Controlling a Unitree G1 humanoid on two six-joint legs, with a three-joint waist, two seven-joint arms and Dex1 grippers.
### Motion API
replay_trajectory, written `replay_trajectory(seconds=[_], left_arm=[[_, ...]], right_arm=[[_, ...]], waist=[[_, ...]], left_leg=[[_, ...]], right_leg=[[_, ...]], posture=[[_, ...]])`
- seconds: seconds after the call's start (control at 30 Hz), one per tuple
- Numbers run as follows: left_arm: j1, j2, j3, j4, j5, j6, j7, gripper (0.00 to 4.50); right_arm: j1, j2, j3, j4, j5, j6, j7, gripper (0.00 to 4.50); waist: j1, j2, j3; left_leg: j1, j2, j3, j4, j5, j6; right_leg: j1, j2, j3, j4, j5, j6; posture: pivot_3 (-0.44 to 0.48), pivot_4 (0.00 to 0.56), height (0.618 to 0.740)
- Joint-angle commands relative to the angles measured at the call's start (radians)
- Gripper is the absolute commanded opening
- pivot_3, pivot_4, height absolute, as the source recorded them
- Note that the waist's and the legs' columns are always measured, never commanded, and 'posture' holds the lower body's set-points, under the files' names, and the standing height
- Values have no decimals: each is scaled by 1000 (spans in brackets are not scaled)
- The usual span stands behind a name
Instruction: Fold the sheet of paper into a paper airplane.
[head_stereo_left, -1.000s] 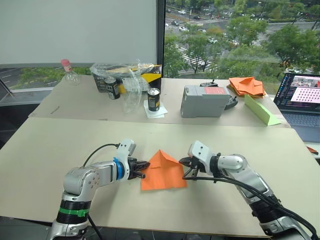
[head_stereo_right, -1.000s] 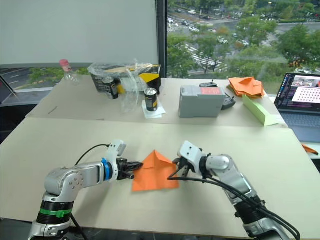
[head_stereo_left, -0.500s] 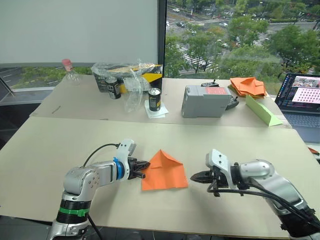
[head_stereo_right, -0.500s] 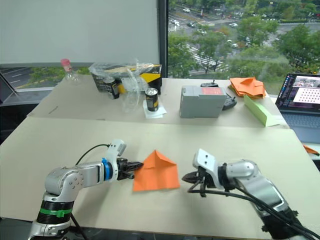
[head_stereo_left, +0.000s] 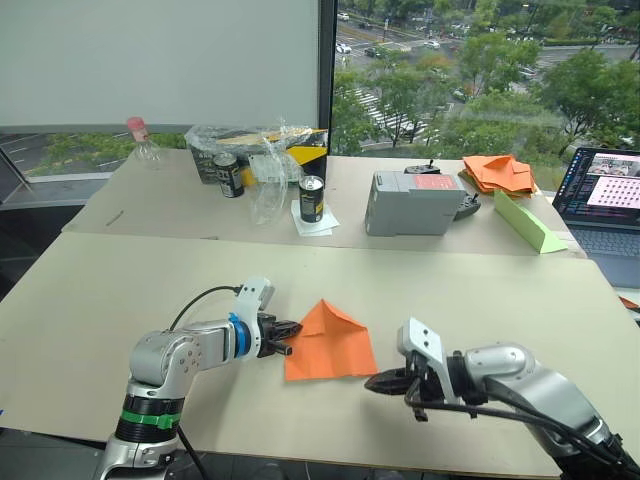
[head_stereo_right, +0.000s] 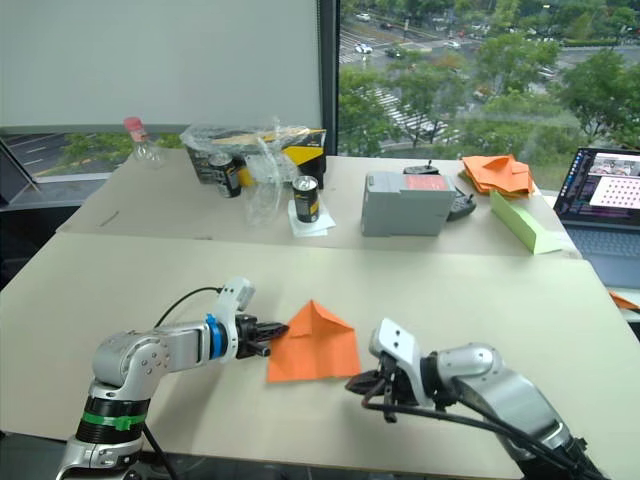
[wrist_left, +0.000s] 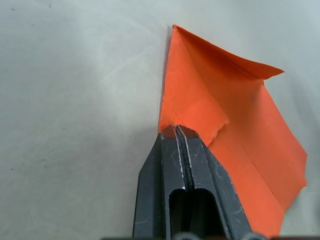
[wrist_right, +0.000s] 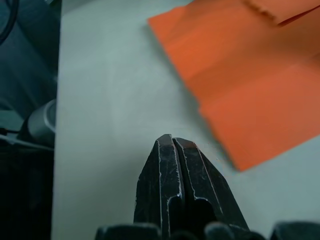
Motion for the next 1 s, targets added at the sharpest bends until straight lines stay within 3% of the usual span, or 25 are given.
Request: replay_trajectory(seconds=[0.03,0.6,1.0], left_arm=[[7,11,-11,18,21,8,11,0],[3,20,-9,15,20,10,7,0],[2,20,-11,18,19,10,6,0]], right_arm=[[6,-7,11,-23,-12,-16,-20,50],[-5,50,2,48,-81,-58,-167,50],[-3,41,-37,-6,25,-3,-131,50]], waist=[[-1,0,0],[-4,0,0],[-3,0,0]], left_leg=[[0,0,0,0,0,0],[1,0,0,0,0,0],[1,0,0,0,0,0]], right_leg=[[0,0,0,0,0,0],[0,0,0,1,0,0],[0,0,0,1,0,0]], posture=[[0,150,740],[0,150,740],[0,150,740]])
